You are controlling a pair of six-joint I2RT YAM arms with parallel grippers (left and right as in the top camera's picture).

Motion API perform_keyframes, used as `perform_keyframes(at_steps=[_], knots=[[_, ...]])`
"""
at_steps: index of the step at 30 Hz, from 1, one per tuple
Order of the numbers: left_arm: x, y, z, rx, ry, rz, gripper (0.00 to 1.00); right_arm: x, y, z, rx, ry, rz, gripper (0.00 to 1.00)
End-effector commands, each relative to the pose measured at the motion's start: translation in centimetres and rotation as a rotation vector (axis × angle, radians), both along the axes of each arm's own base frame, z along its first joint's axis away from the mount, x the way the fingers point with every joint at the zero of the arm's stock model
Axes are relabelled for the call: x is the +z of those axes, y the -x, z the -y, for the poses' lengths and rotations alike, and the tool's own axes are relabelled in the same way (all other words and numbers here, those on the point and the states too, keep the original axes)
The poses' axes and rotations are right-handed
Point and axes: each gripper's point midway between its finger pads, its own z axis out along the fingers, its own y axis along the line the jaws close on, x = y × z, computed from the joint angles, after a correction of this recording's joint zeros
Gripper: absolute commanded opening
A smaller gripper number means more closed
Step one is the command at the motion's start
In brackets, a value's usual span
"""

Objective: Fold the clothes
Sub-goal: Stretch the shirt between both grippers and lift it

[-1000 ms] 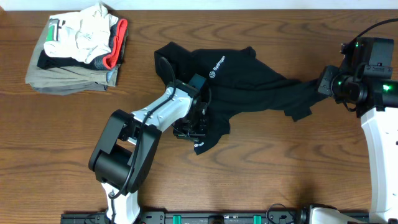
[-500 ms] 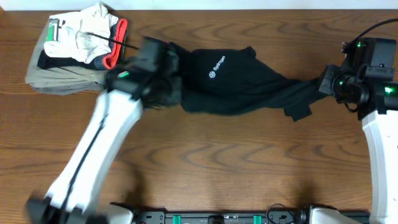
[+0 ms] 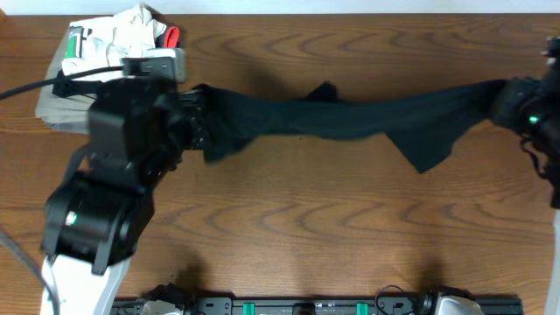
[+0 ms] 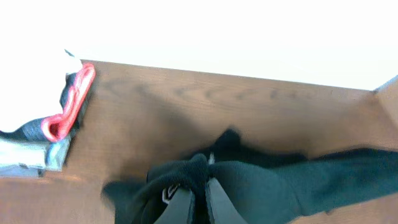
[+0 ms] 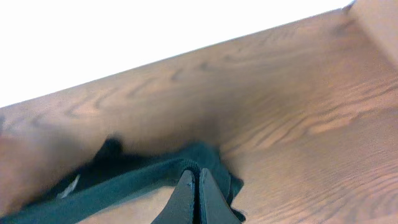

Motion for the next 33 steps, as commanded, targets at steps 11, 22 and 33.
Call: perform_keyframes(at_steps=[11,22,33], knots=[[10.9,5.2,-2.7,0.057,0.074,0.377,0.06,9.5,7.1,0.9,-0.057,0.123,0.195,0.01],[12.2,6.3,-2.7,0.045,0.083,0.409,0.06,10.5,9.9,1.2,-0.105,0.149,0.188,0.01],[5.2,-2.1,-1.1,0.084,-0.024,0.173,0.06,4.5,2.8,2.7,-0.079,0.093,-0.051,0.01]])
